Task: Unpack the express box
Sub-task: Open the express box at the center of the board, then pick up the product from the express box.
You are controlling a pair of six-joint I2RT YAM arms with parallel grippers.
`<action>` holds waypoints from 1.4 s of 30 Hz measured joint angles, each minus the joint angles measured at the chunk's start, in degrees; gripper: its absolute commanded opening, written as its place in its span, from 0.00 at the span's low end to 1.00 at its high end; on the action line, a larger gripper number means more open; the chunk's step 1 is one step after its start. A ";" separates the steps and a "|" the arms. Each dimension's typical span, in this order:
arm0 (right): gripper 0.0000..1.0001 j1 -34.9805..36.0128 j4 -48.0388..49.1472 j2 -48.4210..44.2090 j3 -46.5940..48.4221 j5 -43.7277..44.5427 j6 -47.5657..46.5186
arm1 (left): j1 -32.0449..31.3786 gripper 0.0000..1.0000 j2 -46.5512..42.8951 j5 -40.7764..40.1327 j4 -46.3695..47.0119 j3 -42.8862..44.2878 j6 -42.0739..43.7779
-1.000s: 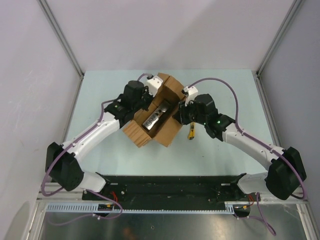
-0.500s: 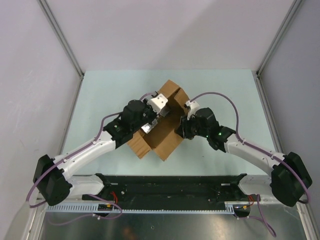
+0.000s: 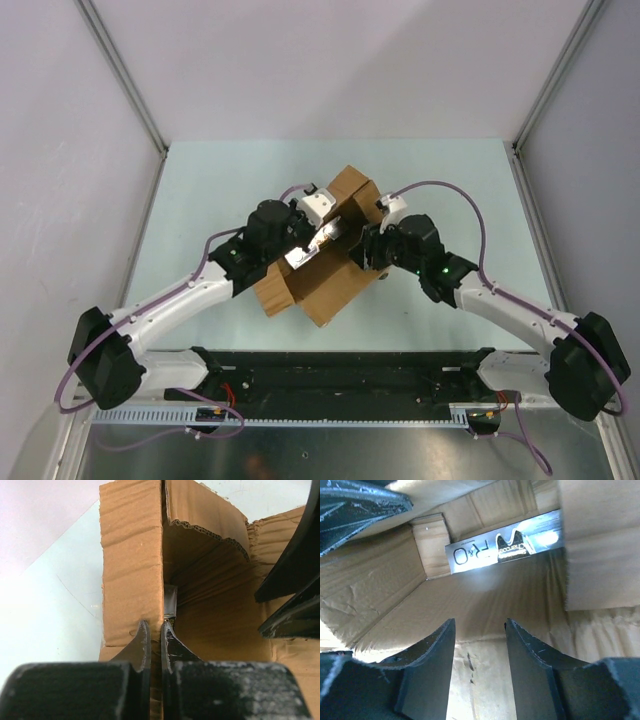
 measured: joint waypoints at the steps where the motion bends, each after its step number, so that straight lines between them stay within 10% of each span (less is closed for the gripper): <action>1: 0.49 0.48 0.59 0.57 0.02 0.31 -0.13 | 0.00 0.00 0.09 0.07 0.07 0.00 -0.39; 22: 0.59 -0.66 -20.48 26.93 28.06 7.78 13.66 | -0.20 0.00 5.64 -2.84 -4.17 7.96 -14.32; 42: 0.63 -0.63 -50.27 39.76 54.05 26.60 22.69 | -11.43 0.00 12.09 -31.71 -10.40 13.42 -37.07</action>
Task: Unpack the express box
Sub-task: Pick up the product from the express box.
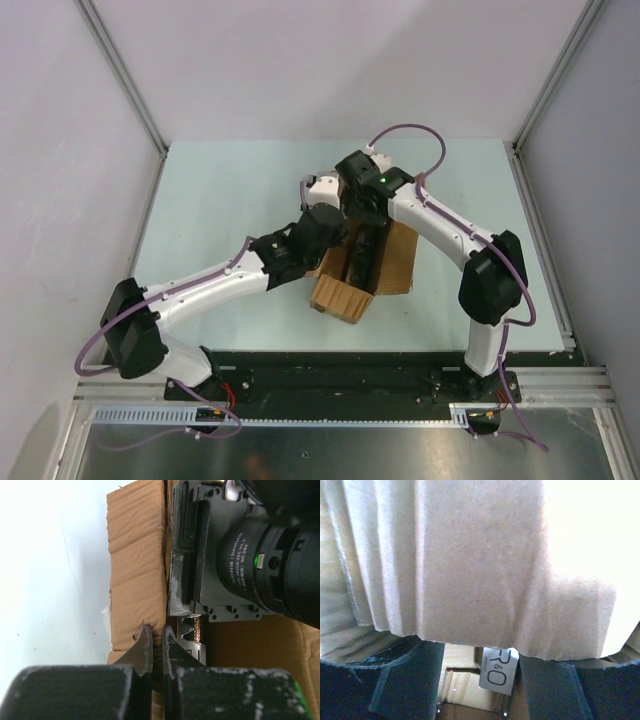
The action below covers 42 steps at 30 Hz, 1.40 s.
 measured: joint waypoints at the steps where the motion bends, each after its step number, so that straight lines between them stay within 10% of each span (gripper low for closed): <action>1: 0.63 0.13 -1.18 0.09 0.90 1.01 -0.35 | -0.39 0.00 0.09 -0.57 -0.48 0.04 -1.79; 16: 0.71 6.64 -13.42 4.66 0.31 13.94 3.56 | -1.33 0.00 0.17 -3.39 -2.80 -3.30 -18.45; 42: 0.72 13.66 -11.67 13.03 10.23 16.37 5.57 | -2.23 0.01 -16.61 -12.20 -4.24 -15.39 -9.81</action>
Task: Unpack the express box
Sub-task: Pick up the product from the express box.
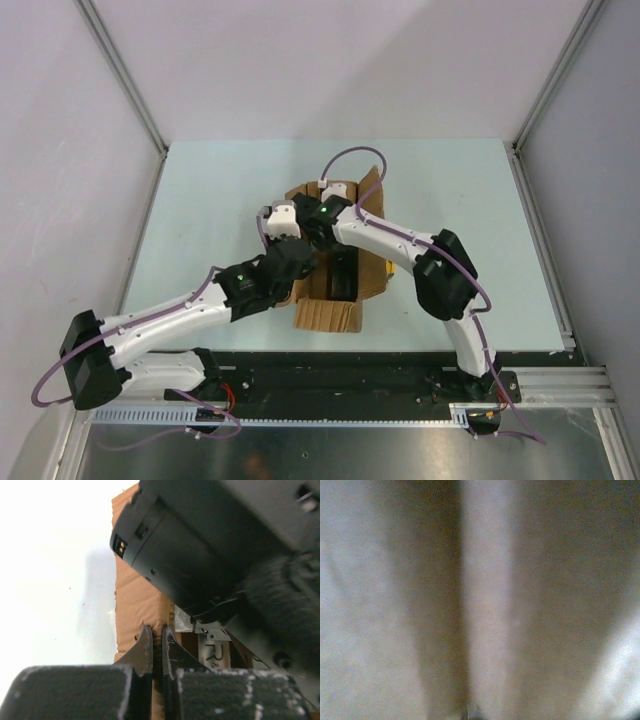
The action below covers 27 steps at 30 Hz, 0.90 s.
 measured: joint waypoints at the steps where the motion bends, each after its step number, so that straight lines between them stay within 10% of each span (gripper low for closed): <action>1: 0.72 -0.09 0.28 0.63 -0.81 -0.37 0.09 | -0.07 0.02 0.00 0.09 0.44 -1.05 -0.11; 17: 0.79 0.04 10.80 1.44 -10.34 4.85 1.22 | 0.04 0.29 -3.96 1.49 5.99 -6.86 -1.07; 27: 0.44 0.31 16.61 0.66 -14.69 5.95 0.33 | 0.04 0.35 -3.85 1.70 5.53 -6.91 -0.83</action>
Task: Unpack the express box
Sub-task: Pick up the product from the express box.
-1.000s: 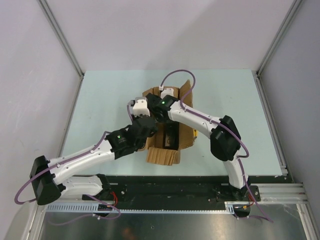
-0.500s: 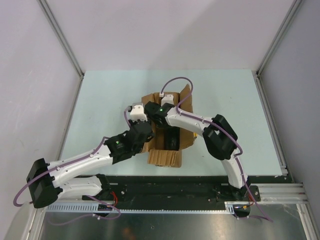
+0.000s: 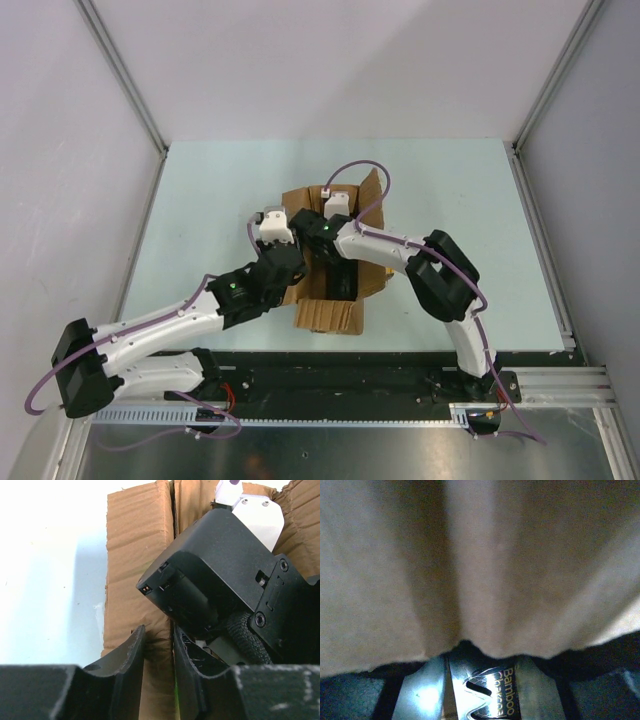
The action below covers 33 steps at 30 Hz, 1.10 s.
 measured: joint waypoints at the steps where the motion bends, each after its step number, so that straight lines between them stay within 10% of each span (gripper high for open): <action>1: 0.40 0.04 0.22 0.00 -0.09 0.09 -0.04 | 0.00 0.36 -0.02 -0.04 -0.20 0.00 0.24; 8: 0.00 0.24 1.66 -1.44 -1.68 0.17 -0.94 | 0.00 0.29 -0.24 0.00 -0.66 -0.02 0.66; 33: 0.00 -1.66 12.35 -25.03 -16.13 -20.26 -7.89 | -0.90 0.27 -0.48 1.81 -1.18 -0.33 1.36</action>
